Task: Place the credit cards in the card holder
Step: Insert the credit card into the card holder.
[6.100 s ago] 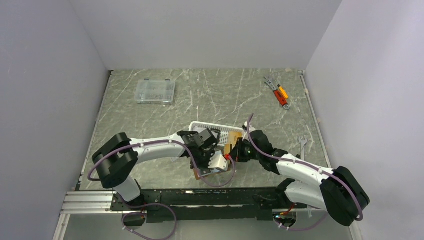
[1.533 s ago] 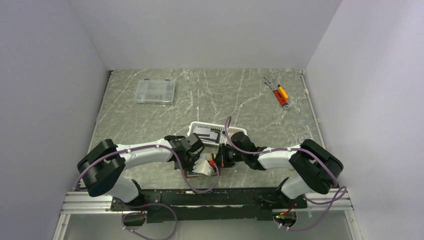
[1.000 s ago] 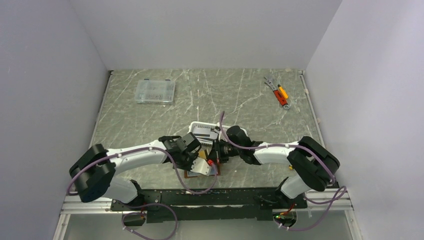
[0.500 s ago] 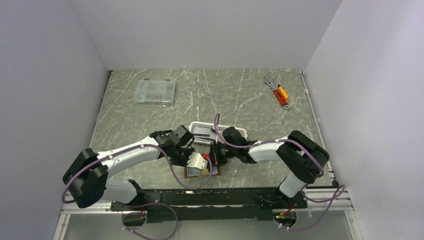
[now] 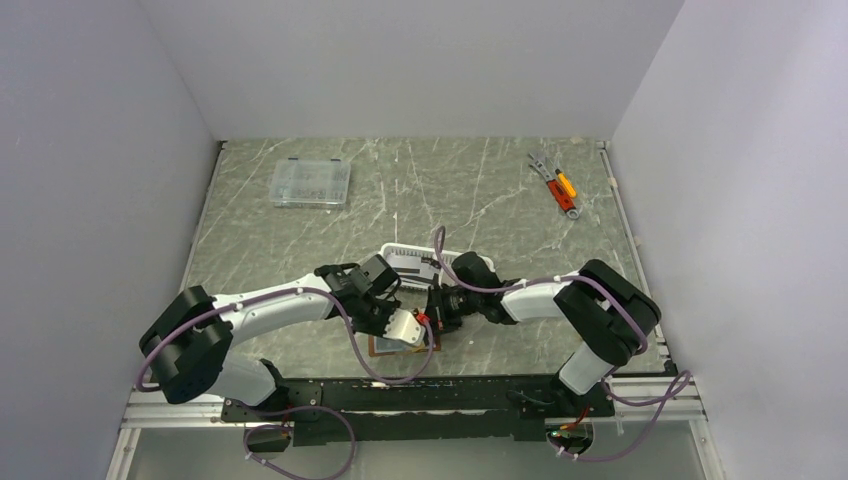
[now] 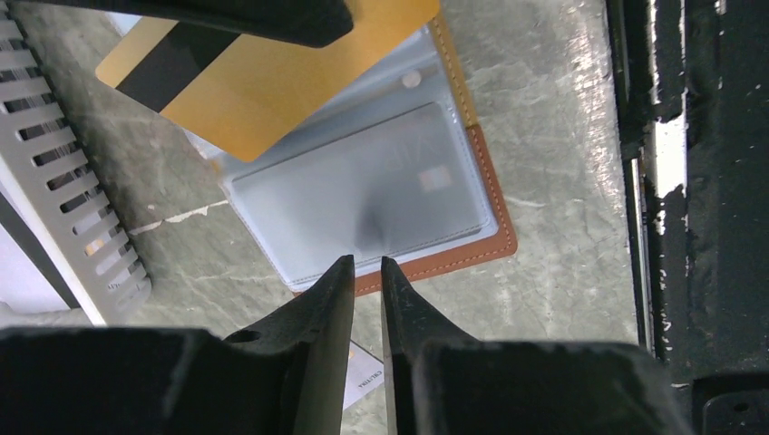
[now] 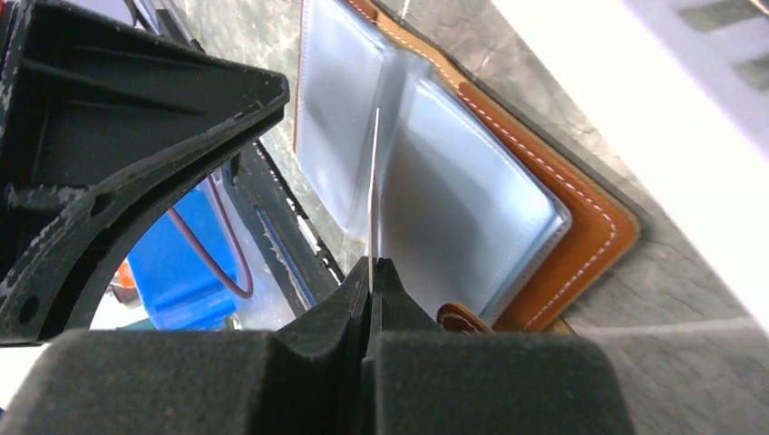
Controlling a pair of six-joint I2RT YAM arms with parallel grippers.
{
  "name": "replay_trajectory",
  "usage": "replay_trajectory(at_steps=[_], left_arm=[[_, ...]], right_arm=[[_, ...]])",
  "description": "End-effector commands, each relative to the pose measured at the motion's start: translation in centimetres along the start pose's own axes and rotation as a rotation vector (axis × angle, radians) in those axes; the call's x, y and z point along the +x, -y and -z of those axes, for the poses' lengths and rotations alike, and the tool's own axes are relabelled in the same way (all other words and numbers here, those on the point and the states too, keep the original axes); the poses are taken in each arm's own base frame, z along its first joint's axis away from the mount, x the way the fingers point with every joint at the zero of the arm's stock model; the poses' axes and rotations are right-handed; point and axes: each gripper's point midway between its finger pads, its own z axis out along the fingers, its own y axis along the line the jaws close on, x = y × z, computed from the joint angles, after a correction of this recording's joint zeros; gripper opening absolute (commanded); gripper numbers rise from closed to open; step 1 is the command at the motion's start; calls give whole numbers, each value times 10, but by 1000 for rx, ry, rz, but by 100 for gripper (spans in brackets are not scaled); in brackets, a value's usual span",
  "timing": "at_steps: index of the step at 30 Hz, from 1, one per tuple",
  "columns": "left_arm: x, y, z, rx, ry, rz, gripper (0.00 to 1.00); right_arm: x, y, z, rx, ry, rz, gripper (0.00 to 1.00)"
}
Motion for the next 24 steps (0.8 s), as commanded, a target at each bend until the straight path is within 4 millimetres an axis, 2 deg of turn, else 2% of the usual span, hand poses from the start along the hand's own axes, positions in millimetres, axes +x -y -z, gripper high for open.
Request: replay_trajectory(at_steps=[1,4,5,7,14,19,24], left_arm=[[-12,2,-4,6,42,-34,23],[-10,4,-7,16,35,-29,22],[-9,4,-8,16,33,-29,22],[-7,6,-9,18,29,-32,22],[-3,8,-11,13,9,-43,22],[1,8,-12,6,-1,-52,21],[7,12,-11,7,-23,-64,21]], right_arm=[[-4,-3,5,-10,25,33,0],[-8,-1,5,16,52,26,16],[-10,-1,6,24,63,28,27],[-13,-1,9,35,83,35,31],[-21,-7,14,34,117,45,30],[-19,-7,13,30,110,33,19],[-20,-7,17,31,117,30,15]])
